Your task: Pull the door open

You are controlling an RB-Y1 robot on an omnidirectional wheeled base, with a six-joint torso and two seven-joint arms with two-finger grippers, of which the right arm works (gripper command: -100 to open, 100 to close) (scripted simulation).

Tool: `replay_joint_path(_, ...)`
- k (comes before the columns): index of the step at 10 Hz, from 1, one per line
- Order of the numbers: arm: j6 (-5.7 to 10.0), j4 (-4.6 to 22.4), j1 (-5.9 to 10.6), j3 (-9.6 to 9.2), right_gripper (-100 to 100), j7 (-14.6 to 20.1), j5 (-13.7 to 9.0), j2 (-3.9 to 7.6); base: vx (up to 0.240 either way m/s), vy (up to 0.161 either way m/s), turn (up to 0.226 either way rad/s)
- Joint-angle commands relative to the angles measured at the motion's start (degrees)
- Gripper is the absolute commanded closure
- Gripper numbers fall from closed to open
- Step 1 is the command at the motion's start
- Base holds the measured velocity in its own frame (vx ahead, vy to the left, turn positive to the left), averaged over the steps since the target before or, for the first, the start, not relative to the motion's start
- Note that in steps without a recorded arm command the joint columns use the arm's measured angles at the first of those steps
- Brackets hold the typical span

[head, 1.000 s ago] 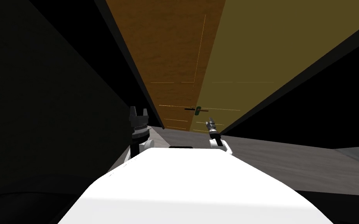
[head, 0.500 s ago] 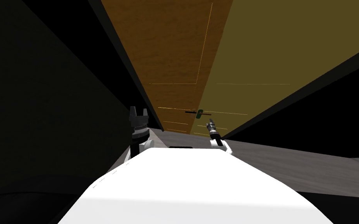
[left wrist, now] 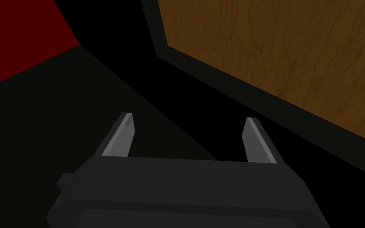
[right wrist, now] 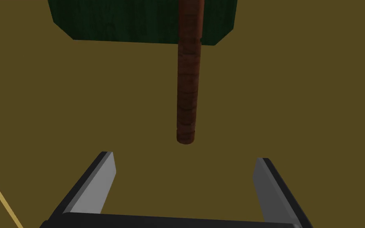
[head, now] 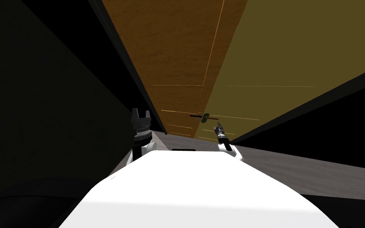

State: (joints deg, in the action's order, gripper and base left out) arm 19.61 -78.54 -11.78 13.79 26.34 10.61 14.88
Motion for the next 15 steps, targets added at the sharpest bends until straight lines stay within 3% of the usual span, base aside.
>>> replay_joint_path(1, 0.74, 1.91, 0.16, 1.5, -100, 0.25, -0.58, 1.02, 0.096, -0.009, 0.071)
replay_joint_path(5, 2.17, 4.81, 0.69, 3.49, -100, 1.26, -1.84, 3.11, 0.158, -0.043, 0.096)
replay_joint_path(7, 2.89, 5.01, 1.88, 2.42, -100, 1.51, -1.89, 2.78, 0.195, 0.044, 0.182)
replay_joint_path(8, 2.45, 4.56, 1.26, 2.81, -100, 1.36, -1.85, 2.77, 0.09, 0.036, 0.043)
replay_joint_path(9, 2.45, 4.56, 1.26, 2.81, 100, 1.36, -1.85, 2.77, -0.01, -0.007, -0.039)
replay_joint_path(14, 2.45, 4.56, 1.26, 2.81, 100, 1.36, -1.85, 2.77, -0.017, -0.004, 0.005)
replay_joint_path(15, 2.66, 4.74, 0.09, 3.21, 100, 1.93, -1.9, 3.56, -0.118, -0.028, 0.018)
